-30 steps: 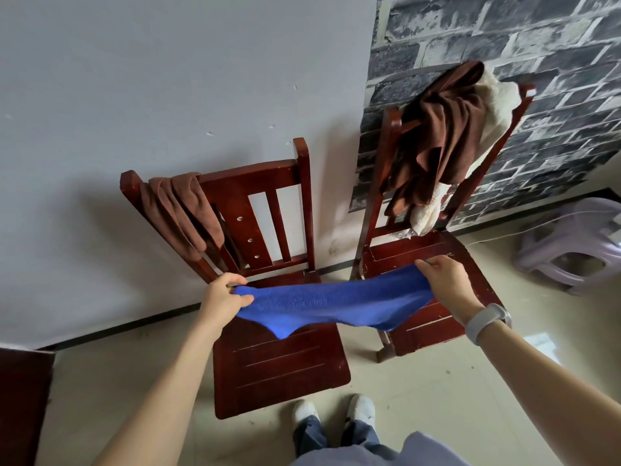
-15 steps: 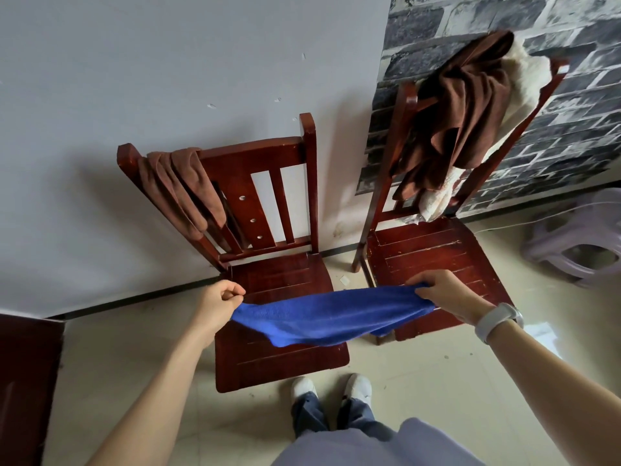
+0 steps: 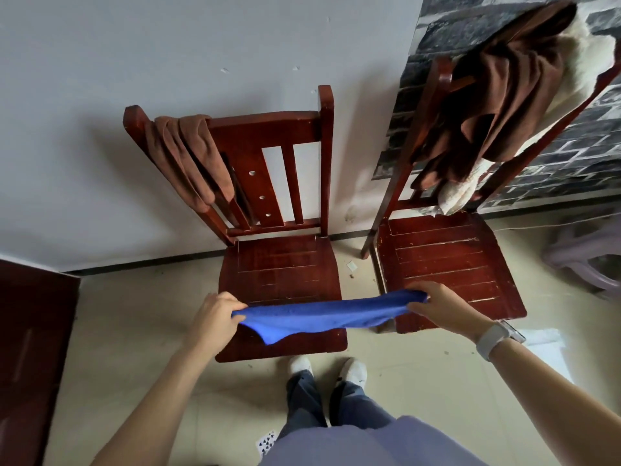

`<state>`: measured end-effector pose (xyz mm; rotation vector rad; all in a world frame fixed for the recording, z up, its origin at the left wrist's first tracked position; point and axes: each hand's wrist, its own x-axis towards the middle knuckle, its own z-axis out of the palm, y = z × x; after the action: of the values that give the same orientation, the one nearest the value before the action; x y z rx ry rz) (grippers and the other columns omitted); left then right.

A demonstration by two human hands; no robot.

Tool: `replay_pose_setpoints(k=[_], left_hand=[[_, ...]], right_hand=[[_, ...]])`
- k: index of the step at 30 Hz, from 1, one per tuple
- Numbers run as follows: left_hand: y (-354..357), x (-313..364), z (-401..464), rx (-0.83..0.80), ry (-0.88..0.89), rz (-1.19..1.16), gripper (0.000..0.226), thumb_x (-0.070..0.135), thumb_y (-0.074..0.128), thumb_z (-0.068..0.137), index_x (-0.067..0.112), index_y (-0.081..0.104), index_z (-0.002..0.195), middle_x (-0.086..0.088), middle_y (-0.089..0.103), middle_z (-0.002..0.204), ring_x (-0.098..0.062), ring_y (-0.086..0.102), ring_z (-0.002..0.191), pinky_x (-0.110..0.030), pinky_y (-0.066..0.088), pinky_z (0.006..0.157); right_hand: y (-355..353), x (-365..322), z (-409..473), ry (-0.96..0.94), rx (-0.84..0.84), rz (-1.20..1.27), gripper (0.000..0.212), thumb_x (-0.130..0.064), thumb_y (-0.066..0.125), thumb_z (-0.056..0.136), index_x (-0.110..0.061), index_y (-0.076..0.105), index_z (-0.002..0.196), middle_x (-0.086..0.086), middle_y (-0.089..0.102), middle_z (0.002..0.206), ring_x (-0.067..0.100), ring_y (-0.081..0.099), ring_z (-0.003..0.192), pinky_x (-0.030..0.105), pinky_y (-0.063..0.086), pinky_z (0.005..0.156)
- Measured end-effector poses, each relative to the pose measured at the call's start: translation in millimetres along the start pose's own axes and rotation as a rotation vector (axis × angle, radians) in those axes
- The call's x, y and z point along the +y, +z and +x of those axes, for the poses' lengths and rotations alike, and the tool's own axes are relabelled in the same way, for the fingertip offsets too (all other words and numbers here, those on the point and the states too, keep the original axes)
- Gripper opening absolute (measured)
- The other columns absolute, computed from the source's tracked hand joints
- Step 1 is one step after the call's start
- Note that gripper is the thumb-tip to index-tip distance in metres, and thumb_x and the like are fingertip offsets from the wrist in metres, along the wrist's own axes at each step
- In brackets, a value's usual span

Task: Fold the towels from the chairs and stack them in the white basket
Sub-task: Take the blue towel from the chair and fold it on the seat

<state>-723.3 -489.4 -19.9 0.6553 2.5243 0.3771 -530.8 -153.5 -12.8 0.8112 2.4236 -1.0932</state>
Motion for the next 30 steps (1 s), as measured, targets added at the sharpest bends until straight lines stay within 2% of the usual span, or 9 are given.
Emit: replay_pose_setpoints(k=[2, 3, 5, 7, 10, 14, 20, 25, 30], left_hand=[[2, -6, 1, 0.114, -0.028, 0.041, 0.018, -0.001, 0.065, 0.077, 0.007, 0.073, 0.091, -0.017, 0.07, 0.088, -0.037, 0.06, 0.085, -0.036, 0.045, 0.075], [1, -8, 2, 0.152, -0.051, 0.059, 0.018, 0.001, 0.065, 0.078, 0.008, 0.073, 0.093, -0.018, 0.07, 0.087, -0.039, 0.061, 0.084, -0.037, 0.047, 0.073], [-5, -8, 6, 0.208, -0.131, 0.084, 0.02, 0.008, 0.065, 0.081, 0.01, 0.071, 0.1, -0.021, 0.07, 0.091, -0.04, 0.06, 0.089, -0.04, 0.048, 0.073], [-13, -9, 14, 0.267, -0.194, 0.08, 0.023, 0.011, 0.062, 0.084, 0.009, 0.069, 0.106, -0.023, 0.068, 0.097, -0.04, 0.059, 0.093, -0.041, 0.047, 0.075], [-31, -13, 34, 0.33, -0.246, 0.041, 0.026, 0.012, 0.056, 0.088, 0.009, 0.065, 0.113, -0.022, 0.066, 0.108, -0.041, 0.057, 0.1, -0.04, 0.044, 0.079], [-58, -25, 62, 0.423, -0.207, -0.038, 0.027, 0.006, 0.054, 0.088, 0.003, 0.063, 0.114, -0.026, 0.065, 0.108, -0.042, 0.058, 0.1, -0.04, 0.043, 0.085], [-71, -54, 73, 0.568, -0.125, -0.103, 0.029, -0.005, 0.054, 0.082, 0.004, 0.068, 0.107, -0.024, 0.069, 0.098, -0.041, 0.062, 0.089, -0.04, 0.047, 0.079], [-43, -83, 68, 0.523, -0.054, -0.077, 0.031, -0.009, 0.057, 0.078, 0.006, 0.07, 0.102, -0.022, 0.071, 0.087, -0.041, 0.065, 0.075, -0.041, 0.051, 0.069], [16, -130, 64, 0.354, 0.079, 0.058, 0.034, -0.017, 0.066, 0.061, 0.005, 0.072, 0.086, -0.013, 0.072, 0.08, -0.031, 0.068, 0.069, -0.033, 0.054, 0.063]], right_hand=[[5, -2, 5, -0.043, -0.041, -0.066, 0.026, -0.001, 0.057, 0.078, -0.01, 0.068, 0.1, 0.003, 0.065, 0.085, 0.016, 0.055, 0.078, 0.013, 0.037, 0.061], [7, -3, 8, -0.048, -0.025, -0.095, 0.025, -0.001, 0.056, 0.078, -0.011, 0.069, 0.096, 0.006, 0.066, 0.083, 0.02, 0.055, 0.078, 0.014, 0.035, 0.062], [10, -9, 20, -0.06, 0.084, -0.18, 0.022, -0.003, 0.055, 0.081, -0.007, 0.07, 0.096, 0.016, 0.064, 0.09, 0.03, 0.053, 0.09, 0.026, 0.034, 0.075], [11, -23, 32, -0.084, 0.21, -0.221, 0.021, -0.007, 0.055, 0.085, -0.004, 0.069, 0.1, 0.018, 0.055, 0.104, 0.034, 0.045, 0.103, 0.031, 0.032, 0.087], [7, -52, 54, -0.09, 0.282, -0.215, 0.023, -0.013, 0.054, 0.088, -0.005, 0.066, 0.105, 0.014, 0.051, 0.115, 0.032, 0.043, 0.109, 0.034, 0.037, 0.09], [3, -84, 80, -0.108, 0.366, -0.214, 0.023, -0.011, 0.05, 0.089, -0.005, 0.064, 0.105, 0.014, 0.059, 0.106, 0.033, 0.048, 0.105, 0.037, 0.04, 0.084], [14, -109, 89, -0.191, 0.554, -0.171, 0.027, -0.005, 0.043, 0.085, 0.001, 0.064, 0.101, 0.019, 0.058, 0.097, 0.036, 0.051, 0.096, 0.035, 0.041, 0.08], [49, -106, 80, -0.187, 0.585, -0.207, 0.016, 0.002, 0.057, 0.082, 0.002, 0.065, 0.096, 0.018, 0.059, 0.092, 0.036, 0.053, 0.09, 0.031, 0.04, 0.066], [113, -61, 79, -0.061, 0.373, -0.228, 0.01, -0.001, 0.064, 0.078, 0.002, 0.066, 0.088, 0.017, 0.059, 0.09, 0.036, 0.054, 0.088, 0.036, 0.043, 0.068]])
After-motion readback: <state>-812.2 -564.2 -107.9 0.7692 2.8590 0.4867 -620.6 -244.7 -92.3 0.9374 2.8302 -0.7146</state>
